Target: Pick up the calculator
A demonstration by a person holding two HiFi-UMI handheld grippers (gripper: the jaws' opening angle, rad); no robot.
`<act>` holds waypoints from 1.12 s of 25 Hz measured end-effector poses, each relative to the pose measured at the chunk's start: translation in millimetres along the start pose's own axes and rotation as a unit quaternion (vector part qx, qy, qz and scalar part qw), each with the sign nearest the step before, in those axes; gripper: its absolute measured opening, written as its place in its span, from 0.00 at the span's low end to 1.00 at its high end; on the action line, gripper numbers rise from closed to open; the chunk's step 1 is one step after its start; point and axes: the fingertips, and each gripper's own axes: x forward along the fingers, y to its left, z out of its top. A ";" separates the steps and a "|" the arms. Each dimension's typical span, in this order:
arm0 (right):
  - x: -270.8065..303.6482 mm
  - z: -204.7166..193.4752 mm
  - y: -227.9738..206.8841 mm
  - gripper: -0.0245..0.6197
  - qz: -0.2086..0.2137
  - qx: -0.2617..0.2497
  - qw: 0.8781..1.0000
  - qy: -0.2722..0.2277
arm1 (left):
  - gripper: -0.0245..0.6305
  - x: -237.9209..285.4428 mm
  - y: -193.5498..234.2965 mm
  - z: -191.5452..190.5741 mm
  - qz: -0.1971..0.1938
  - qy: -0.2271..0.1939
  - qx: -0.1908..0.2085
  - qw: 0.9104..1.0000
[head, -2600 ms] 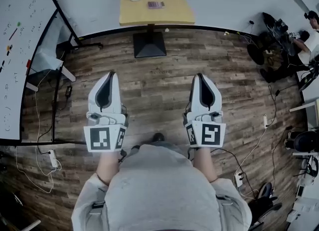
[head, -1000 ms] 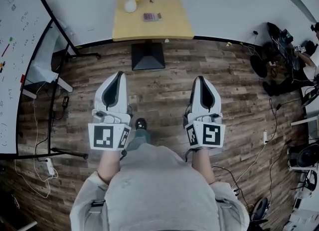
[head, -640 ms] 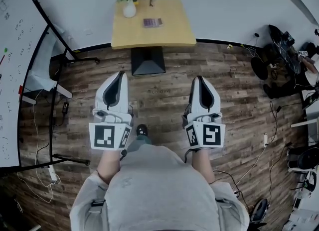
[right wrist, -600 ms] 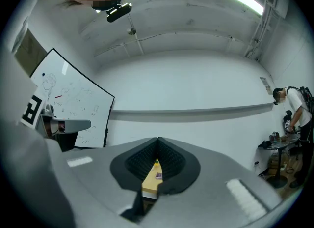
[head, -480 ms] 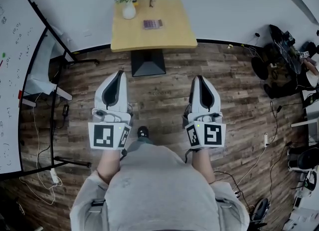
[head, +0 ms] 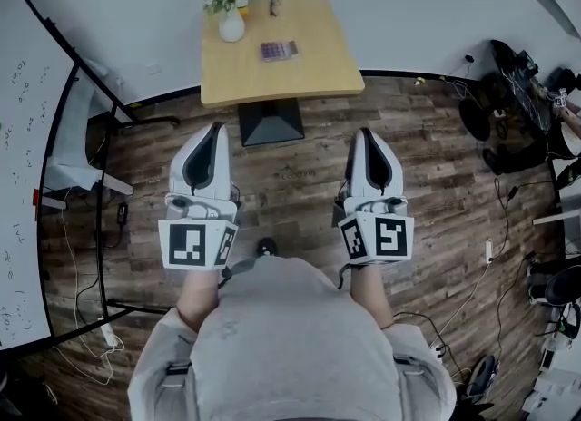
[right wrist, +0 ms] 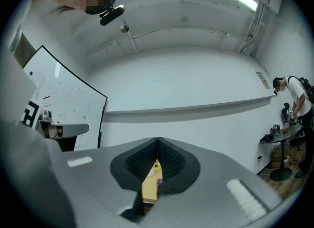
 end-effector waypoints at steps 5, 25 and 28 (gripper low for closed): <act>25.8 -3.6 12.1 0.04 0.004 -0.004 1.000 -0.007 | 0.05 13.4 27.7 -4.1 0.007 -0.005 -0.002 1.000; 64.7 -37.5 -10.6 0.04 -0.036 -0.005 0.999 0.028 | 0.05 65.1 46.6 -42.8 -0.025 0.021 -0.016 0.999; 82.5 -41.7 -15.1 0.04 -0.031 -0.002 0.999 0.025 | 0.05 75.9 59.2 -48.4 -0.012 0.023 -0.014 1.000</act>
